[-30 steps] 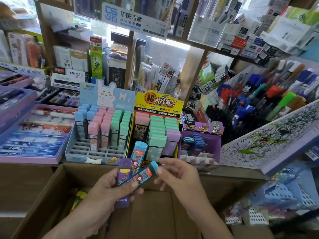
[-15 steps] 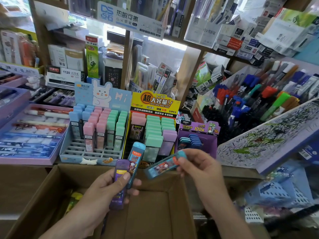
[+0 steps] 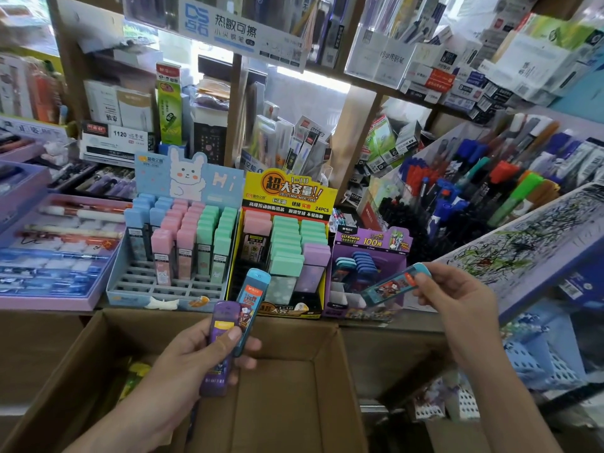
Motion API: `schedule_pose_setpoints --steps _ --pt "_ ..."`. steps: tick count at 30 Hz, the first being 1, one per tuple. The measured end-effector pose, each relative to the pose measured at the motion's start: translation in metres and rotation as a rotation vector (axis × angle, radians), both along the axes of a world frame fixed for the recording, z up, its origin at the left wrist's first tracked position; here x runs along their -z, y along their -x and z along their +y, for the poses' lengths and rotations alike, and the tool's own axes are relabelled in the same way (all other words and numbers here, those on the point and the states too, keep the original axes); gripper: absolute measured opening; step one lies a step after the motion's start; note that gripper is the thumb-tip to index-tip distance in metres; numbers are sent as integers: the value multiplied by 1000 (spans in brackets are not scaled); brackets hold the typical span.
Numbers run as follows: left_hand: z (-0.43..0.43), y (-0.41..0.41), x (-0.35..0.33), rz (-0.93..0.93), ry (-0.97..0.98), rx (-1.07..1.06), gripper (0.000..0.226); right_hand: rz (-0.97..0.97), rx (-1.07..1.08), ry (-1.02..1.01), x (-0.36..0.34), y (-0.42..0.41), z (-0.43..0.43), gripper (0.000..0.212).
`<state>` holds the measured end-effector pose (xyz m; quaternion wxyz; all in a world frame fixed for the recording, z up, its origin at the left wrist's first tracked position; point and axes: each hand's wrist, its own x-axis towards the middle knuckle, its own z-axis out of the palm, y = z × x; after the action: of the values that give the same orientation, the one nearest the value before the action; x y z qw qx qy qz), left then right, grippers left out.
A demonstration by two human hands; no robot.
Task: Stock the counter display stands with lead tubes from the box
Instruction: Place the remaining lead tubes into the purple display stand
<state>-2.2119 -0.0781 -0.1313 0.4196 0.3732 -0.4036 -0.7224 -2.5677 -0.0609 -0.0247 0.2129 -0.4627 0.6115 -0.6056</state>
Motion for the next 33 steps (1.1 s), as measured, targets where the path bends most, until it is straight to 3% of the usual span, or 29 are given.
schedule_pose_setpoints --steps 13,24,33 --pt "0 0 4 -36 28 -5 58 130 -17 19 -1 6 -6 21" --pt "1 1 3 -30 18 -27 44 159 -131 95 -1 -18 -18 27" --pt "0 -2 2 -12 2 -21 37 464 -127 68 1 -40 -34 21"
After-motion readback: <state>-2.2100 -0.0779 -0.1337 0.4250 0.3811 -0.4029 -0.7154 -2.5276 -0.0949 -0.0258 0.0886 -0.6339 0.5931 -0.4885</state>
